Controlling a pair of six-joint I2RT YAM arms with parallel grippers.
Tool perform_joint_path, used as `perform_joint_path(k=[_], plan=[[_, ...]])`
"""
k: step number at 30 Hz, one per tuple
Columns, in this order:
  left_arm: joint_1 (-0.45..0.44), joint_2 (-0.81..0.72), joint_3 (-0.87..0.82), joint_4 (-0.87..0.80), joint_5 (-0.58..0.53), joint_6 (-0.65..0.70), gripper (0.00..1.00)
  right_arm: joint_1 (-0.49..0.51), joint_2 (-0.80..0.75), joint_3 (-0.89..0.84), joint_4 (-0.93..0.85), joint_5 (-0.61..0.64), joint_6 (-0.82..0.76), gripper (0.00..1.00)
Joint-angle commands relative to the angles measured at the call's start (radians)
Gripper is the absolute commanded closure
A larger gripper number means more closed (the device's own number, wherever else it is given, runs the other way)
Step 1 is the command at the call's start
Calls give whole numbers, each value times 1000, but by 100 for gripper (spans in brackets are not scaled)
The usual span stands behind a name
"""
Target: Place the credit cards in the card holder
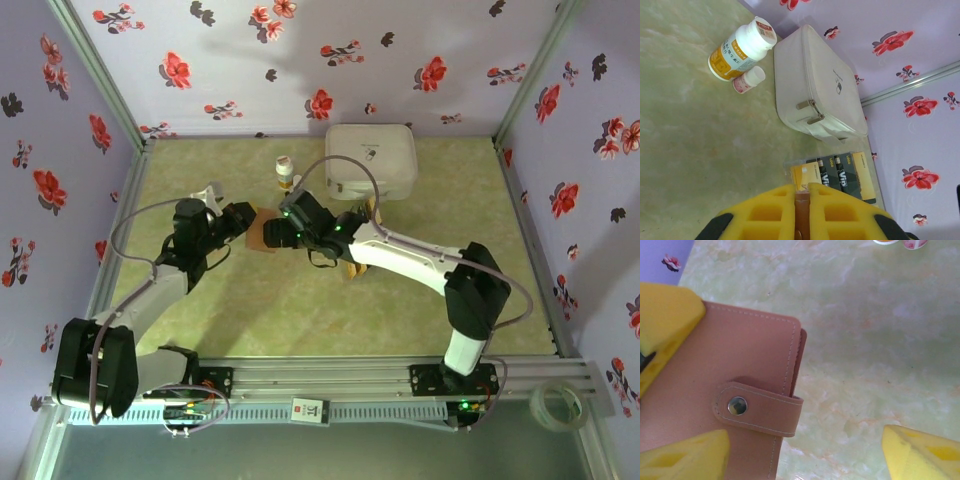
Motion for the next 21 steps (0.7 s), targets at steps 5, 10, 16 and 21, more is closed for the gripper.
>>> perform_joint_path(k=[5, 10, 16, 21], plan=[[-8, -20, -8, 18, -18, 20, 100, 12, 38, 73, -1, 26, -11, 21], [-8, -22, -8, 20, -18, 20, 100, 11, 73, 95, 4, 44, -6, 21], [-9, -23, -7, 25, -18, 18, 100, 3, 110, 104, -12, 67, 1, 24], [-10, -21, -10, 25, -21, 20, 100, -6, 88, 49, -37, 125, 6, 30]])
